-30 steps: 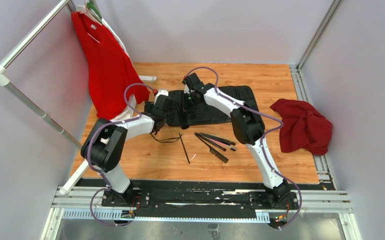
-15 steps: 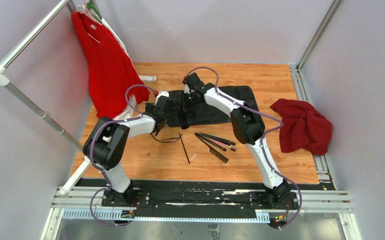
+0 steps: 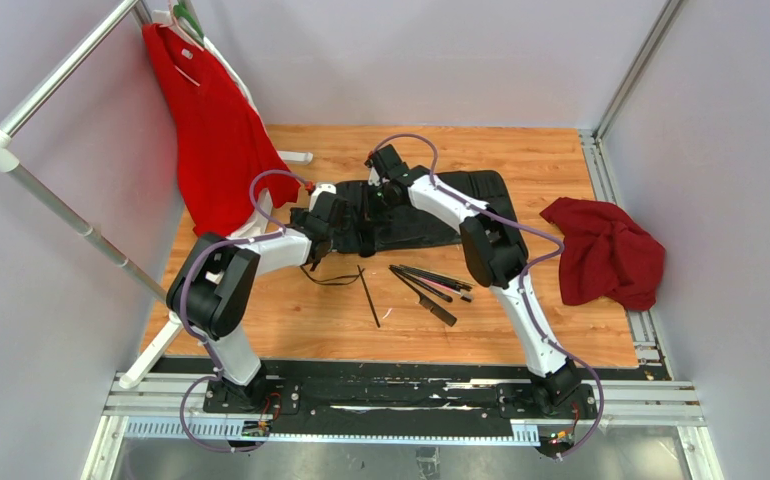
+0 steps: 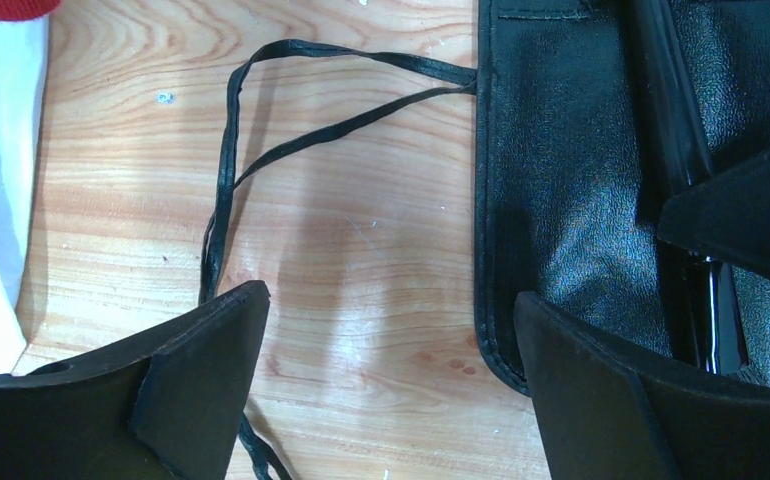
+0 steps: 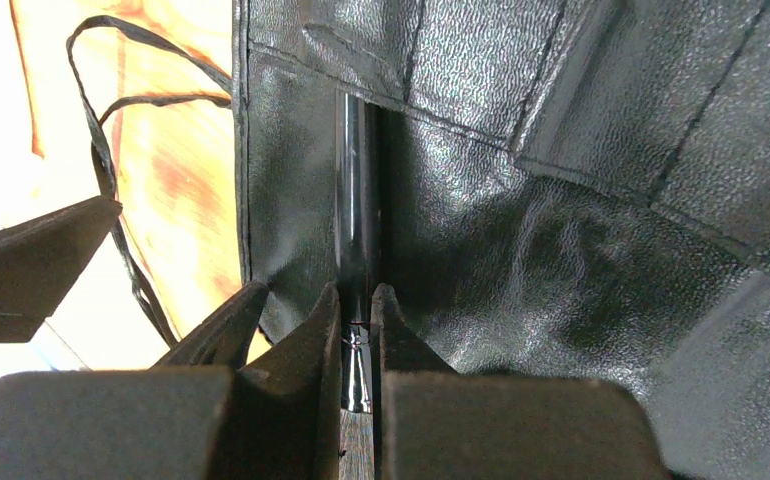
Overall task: Organize the makeup
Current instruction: Place the makeup brush in the storage box.
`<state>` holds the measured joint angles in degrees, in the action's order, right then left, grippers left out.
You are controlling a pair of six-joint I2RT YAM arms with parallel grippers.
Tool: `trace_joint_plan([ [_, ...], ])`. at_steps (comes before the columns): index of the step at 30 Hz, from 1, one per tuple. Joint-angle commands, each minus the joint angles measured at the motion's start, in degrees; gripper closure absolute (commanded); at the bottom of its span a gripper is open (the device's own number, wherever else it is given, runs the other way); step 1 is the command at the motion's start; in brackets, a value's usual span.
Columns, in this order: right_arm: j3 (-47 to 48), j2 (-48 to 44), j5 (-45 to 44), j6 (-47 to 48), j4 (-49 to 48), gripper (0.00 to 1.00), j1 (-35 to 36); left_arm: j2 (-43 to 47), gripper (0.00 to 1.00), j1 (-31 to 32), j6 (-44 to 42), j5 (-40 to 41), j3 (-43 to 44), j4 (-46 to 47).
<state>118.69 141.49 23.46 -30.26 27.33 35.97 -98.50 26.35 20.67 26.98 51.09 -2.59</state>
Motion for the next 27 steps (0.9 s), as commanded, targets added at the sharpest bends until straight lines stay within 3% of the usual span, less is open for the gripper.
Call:
trace_joint_plan([
  [1, 2.06, 4.06, 0.31, -2.07, -0.59, 0.99, -0.12, -0.84, 0.02, 0.46, 1.24, -0.18, 0.17, -2.45],
  [27, 4.0, 7.26, -1.74, -6.92, -8.35, 0.99, 0.16, -0.19, 0.02, 0.59, 3.15, -1.38, -1.78, -3.13],
])
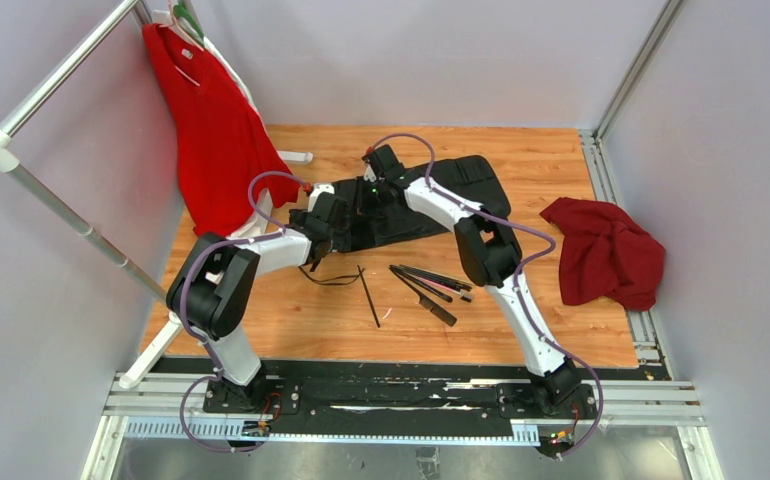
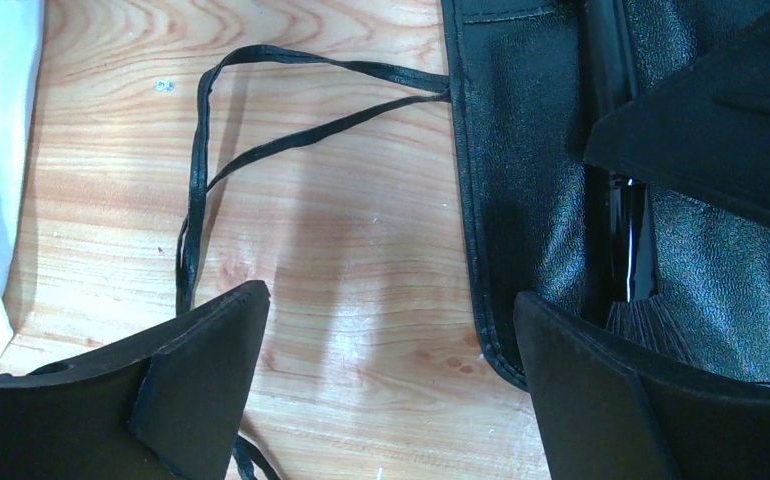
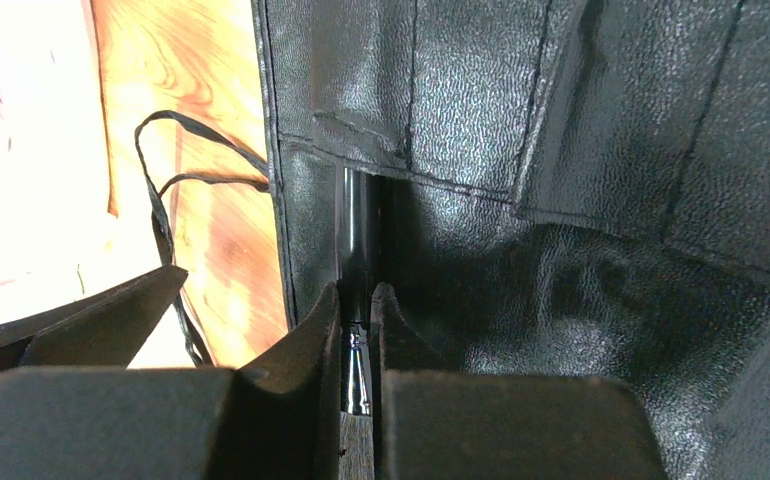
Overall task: Organize the makeup
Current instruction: Place the makeup brush in the storage box.
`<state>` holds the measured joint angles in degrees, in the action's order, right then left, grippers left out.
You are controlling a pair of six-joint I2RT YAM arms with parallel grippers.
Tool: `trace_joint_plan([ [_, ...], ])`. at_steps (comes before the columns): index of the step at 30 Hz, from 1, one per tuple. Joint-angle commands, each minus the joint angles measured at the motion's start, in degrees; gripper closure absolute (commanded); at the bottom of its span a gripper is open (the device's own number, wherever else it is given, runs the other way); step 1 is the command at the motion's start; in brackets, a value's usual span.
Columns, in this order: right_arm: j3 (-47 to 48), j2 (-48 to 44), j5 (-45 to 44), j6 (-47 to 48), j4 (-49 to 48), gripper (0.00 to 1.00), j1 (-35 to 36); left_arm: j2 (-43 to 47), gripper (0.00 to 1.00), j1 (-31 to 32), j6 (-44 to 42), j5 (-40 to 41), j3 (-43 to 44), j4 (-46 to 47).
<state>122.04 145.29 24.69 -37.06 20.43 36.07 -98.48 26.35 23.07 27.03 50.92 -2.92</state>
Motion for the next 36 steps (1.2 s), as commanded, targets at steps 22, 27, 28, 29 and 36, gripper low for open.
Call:
trace_joint_plan([
  [22, 5.11, 6.71, -5.53, 3.62, -2.24, 0.99, -2.18, -0.05, 0.02, 0.81, 1.19, -1.41, -2.07, -3.48],
  [27, 5.23, 6.69, -5.87, 4.41, -2.46, 0.87, -2.9, -0.18, 0.02, 0.78, 1.19, -1.26, -2.0, -3.58],
  [28, 5.3, 6.67, -5.88, 4.58, -2.47, 0.82, -3.06, -0.19, 0.02, 0.75, 1.23, -1.24, -2.02, -3.59],
  [29, 5.3, 6.71, -5.81, 4.63, -2.49, 0.79, -3.23, -0.14, 0.02, 0.84, 1.27, -1.27, -1.97, -3.59],
  [36, 3.51, 4.27, -6.72, 7.22, -2.8, 0.65, -3.82, -0.24, 0.02, 0.72, 1.36, -0.92, -1.61, -4.31],
])
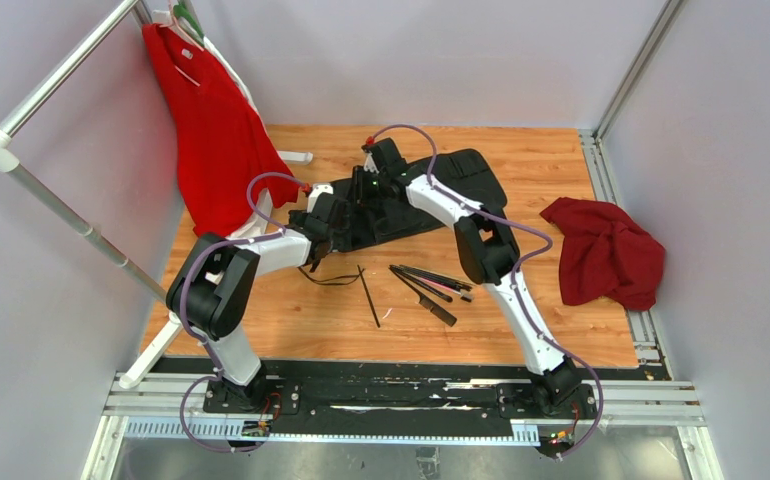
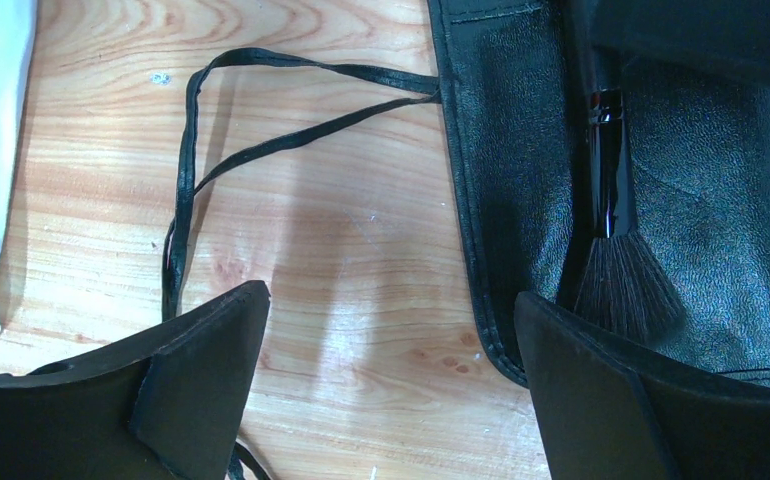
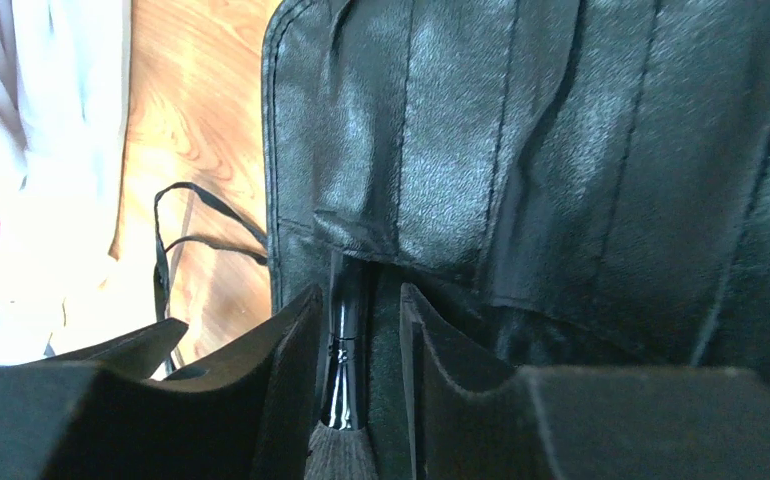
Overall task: Organize the makeup
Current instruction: Place the makeup brush in the storage box.
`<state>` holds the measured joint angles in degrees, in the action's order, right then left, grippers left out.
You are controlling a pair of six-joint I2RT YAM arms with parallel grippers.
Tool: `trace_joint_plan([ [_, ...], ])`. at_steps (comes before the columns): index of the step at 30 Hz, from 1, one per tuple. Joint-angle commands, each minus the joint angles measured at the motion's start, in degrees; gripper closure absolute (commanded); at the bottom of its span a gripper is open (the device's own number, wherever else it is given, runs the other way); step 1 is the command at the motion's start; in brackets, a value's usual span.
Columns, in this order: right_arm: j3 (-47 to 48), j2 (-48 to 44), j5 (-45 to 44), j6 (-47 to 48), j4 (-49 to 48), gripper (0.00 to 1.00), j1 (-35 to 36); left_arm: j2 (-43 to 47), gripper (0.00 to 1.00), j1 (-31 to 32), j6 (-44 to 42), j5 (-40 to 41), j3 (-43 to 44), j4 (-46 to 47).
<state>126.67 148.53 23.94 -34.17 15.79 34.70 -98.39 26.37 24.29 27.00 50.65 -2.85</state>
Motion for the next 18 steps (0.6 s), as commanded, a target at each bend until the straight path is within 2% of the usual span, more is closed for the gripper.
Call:
trace_joint_plan([
  [1, -1.52, 0.5, -6.5, 4.7, 1.79, 0.64, -2.5, -0.39, 0.02, 0.73, 0.22, -0.9, -1.35, -4.4],
  [18, -4.57, -6.97, -8.26, 8.24, 2.28, 0.62, -7.35, 0.14, 0.02, 0.75, 0.85, -0.42, -1.19, -5.79],
])
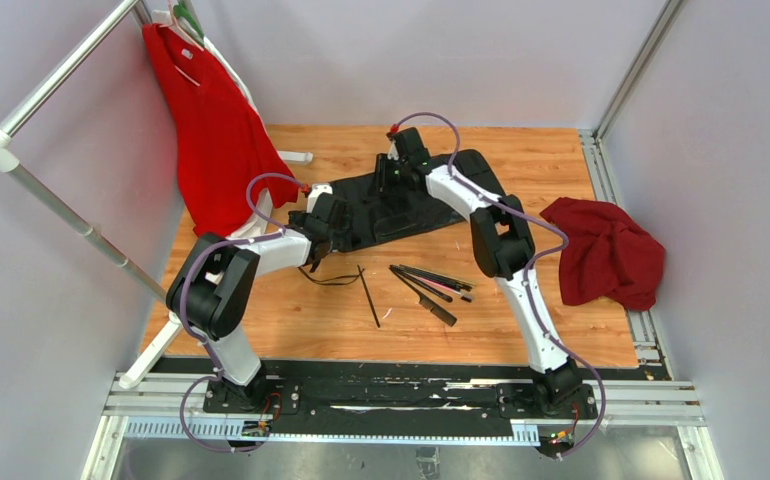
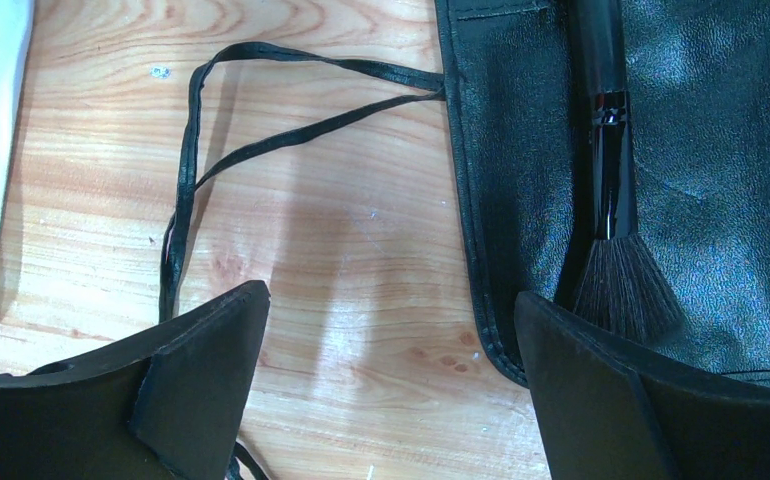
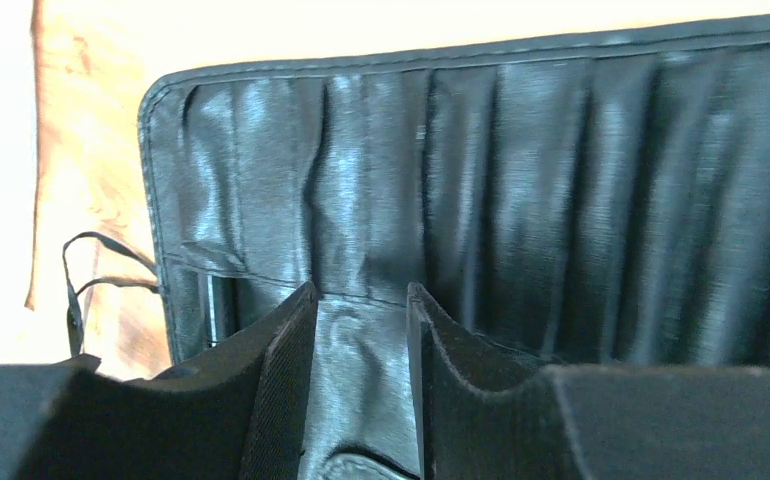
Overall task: Organize the makeup
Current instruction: Place the makeup brush in the storage box.
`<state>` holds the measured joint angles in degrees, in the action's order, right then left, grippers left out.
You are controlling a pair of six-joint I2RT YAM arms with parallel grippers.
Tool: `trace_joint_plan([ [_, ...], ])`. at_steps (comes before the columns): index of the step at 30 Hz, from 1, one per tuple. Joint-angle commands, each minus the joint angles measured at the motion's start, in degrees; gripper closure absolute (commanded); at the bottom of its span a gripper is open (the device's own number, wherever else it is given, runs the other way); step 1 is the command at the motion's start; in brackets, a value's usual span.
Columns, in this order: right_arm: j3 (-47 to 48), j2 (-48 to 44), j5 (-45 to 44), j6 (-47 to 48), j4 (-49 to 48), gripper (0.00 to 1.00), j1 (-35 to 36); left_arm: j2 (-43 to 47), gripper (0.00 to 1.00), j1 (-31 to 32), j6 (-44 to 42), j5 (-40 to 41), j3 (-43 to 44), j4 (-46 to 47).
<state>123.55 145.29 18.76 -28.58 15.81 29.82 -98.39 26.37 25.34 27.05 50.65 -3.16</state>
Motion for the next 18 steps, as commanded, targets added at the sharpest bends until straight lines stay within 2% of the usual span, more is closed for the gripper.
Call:
trace_joint_plan([
  [1, -1.52, -4.09, -3.26, 3.01, 2.47, 0.62, -2.81, 0.22, 0.02, 0.75, -0.19, -0.35, -1.17, -5.6],
  [8, -1.55, -5.17, -4.66, 5.0, 3.48, 0.62, -4.68, 0.64, 0.02, 0.7, -0.21, -0.24, -1.24, -5.89],
  [18, 2.83, -0.1, -4.83, 7.07, 6.28, 0.6, -6.0, 3.1, 0.02, 0.75, -0.83, 0.64, -1.06, -7.18],
])
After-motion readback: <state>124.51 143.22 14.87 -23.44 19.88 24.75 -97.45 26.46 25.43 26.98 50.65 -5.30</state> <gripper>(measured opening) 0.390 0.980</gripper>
